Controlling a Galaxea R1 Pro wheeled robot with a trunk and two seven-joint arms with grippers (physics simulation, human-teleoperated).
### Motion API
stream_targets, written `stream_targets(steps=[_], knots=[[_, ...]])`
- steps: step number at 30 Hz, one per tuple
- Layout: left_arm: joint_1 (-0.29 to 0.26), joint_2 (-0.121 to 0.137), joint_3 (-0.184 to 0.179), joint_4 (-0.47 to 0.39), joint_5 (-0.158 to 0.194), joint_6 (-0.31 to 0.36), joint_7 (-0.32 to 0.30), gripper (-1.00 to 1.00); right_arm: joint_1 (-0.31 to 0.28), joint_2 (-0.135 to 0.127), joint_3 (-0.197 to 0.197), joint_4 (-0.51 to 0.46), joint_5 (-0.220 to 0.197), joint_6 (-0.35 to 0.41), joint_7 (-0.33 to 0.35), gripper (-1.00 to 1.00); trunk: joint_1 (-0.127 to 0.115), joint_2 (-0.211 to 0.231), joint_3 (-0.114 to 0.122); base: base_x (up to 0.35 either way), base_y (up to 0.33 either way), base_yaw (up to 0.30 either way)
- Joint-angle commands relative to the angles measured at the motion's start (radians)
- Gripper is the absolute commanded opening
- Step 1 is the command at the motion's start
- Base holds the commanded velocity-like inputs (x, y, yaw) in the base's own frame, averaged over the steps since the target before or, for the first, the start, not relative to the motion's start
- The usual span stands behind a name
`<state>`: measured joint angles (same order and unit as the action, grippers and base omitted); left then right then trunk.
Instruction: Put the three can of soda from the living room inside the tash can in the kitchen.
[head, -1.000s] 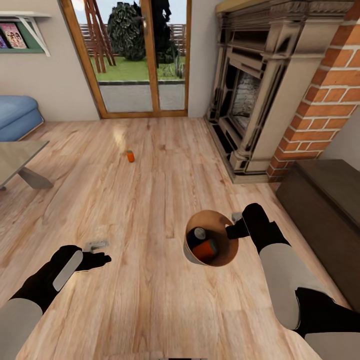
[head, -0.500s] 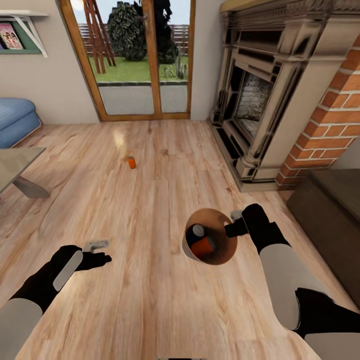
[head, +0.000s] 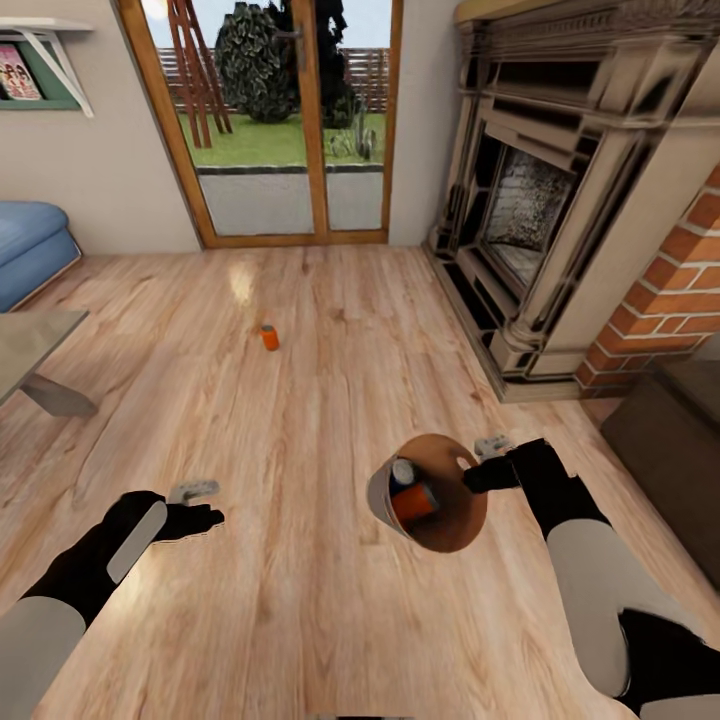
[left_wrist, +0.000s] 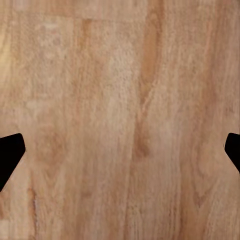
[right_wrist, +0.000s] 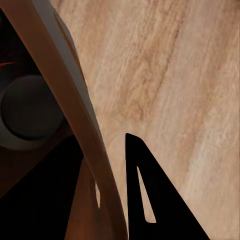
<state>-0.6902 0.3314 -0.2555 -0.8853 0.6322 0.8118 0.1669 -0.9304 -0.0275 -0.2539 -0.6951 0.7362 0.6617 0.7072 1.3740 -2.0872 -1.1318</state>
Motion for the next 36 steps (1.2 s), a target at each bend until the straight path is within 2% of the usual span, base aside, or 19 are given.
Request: stream_targets(steps=[1, 3, 6, 7, 8, 11, 12, 13, 14, 16, 22, 24, 27, 29, 31, 36], knots=[[0.000, 0.000, 0.000, 0.000, 0.000, 0.000, 0.000, 1.00, 0.010, -0.006, -0.002, -0.005, -0.011, -0.016, 0.016, -1.00, 0.000, 0.000, 0.000, 0.308, 0.186, 0.000], [0.000, 0.000, 0.000, 0.000, -0.001, 0.000, 0.000, 1.00, 0.049, -0.021, -0.002, -0.032, -0.011, -0.060, 0.047, -1.00, 0.000, 0.000, 0.000, 0.307, 0.187, 0.000], [0.000, -0.001, -0.001, 0.000, -0.001, -0.001, 0.000, 1.00, 0.106, -0.026, 0.003, -0.095, -0.011, -0.078, 0.063, -1.00, 0.000, 0.000, 0.000, 0.307, 0.187, 0.000], [0.000, -0.001, -0.001, 0.000, -0.001, -0.001, 0.001, 1.00, 0.140, -0.026, 0.007, -0.141, -0.011, -0.083, 0.068, -1.00, 0.000, 0.000, 0.000, 0.307, 0.187, 0.000], [0.000, -0.001, -0.001, 0.000, -0.002, -0.002, 0.001, 1.00, 0.216, -0.029, 0.012, -0.280, -0.009, -0.085, 0.129, -1.00, 0.000, 0.000, 0.000, 0.307, 0.187, 0.000], [0.000, -0.002, -0.001, 0.000, -0.002, -0.002, 0.002, 1.00, 0.239, -0.029, 0.012, -0.348, -0.005, -0.082, 0.196, -1.00, 0.000, 0.000, 0.000, 0.307, 0.187, 0.000], [0.000, -0.002, -0.002, 0.000, -0.002, -0.002, 0.002, 1.00, 0.252, -0.030, 0.009, -0.410, -0.002, -0.079, 0.245, -1.00, 0.000, 0.000, 0.000, 0.307, 0.187, 0.000], [0.000, -0.002, -0.002, 0.000, -0.002, -0.003, 0.002, 1.00, 0.256, -0.030, 0.009, -0.430, -0.002, -0.078, 0.255, -1.00, 0.000, 0.000, 0.000, 0.307, 0.187, 0.000], [0.000, -0.002, -0.002, 0.000, -0.001, -0.003, 0.001, 1.00, 0.286, -0.031, 0.005, -0.516, -0.001, -0.076, 0.287, -1.00, 0.000, 0.000, 0.000, 0.306, 0.187, 0.000], [0.000, -0.002, -0.002, 0.000, -0.002, -0.003, 0.001, 1.00, 0.299, -0.031, 0.004, -0.559, -0.001, -0.075, 0.298, -1.00, 0.000, 0.000, 0.000, 0.306, 0.187, 0.000], [0.000, -0.002, -0.003, 0.000, -0.002, -0.002, -0.001, 1.00, 0.336, -0.036, 0.002, -0.605, -0.001, -0.080, 0.313, -1.00, 0.000, 0.000, 0.000, 0.305, 0.188, 0.000], [0.000, -0.001, -0.003, 0.000, -0.002, -0.002, 0.000, 1.00, 0.358, -0.046, 0.002, -0.610, -0.002, -0.084, 0.327, -1.00, 0.000, 0.000, 0.000, 0.304, 0.188, 0.000], [0.000, -0.002, -0.004, 0.000, -0.002, -0.002, 0.001, 1.00, 0.375, -0.069, 0.002, -0.623, -0.003, -0.087, 0.348, -1.00, 0.000, 0.000, 0.000, 0.304, 0.189, 0.000], [0.000, -0.002, -0.004, 0.000, -0.002, -0.002, 0.004, 1.00, 0.397, -0.106, 0.001, -0.639, -0.006, -0.089, 0.381, -1.00, 0.000, 0.000, 0.000, 0.304, 0.189, 0.000], [0.000, -0.002, -0.005, 0.000, -0.002, -0.002, 0.005, 1.00, 0.413, -0.132, 0.002, -0.644, -0.008, -0.092, 0.405, -1.00, 0.000, 0.000, 0.000, 0.304, 0.189, 0.000], [0.000, -0.002, -0.005, 0.000, -0.002, -0.002, 0.007, 1.00, 0.456, -0.159, -0.002, -0.649, -0.009, -0.154, 0.427, -1.00, 0.000, 0.000, 0.000, 0.304, 0.189, 0.000]])
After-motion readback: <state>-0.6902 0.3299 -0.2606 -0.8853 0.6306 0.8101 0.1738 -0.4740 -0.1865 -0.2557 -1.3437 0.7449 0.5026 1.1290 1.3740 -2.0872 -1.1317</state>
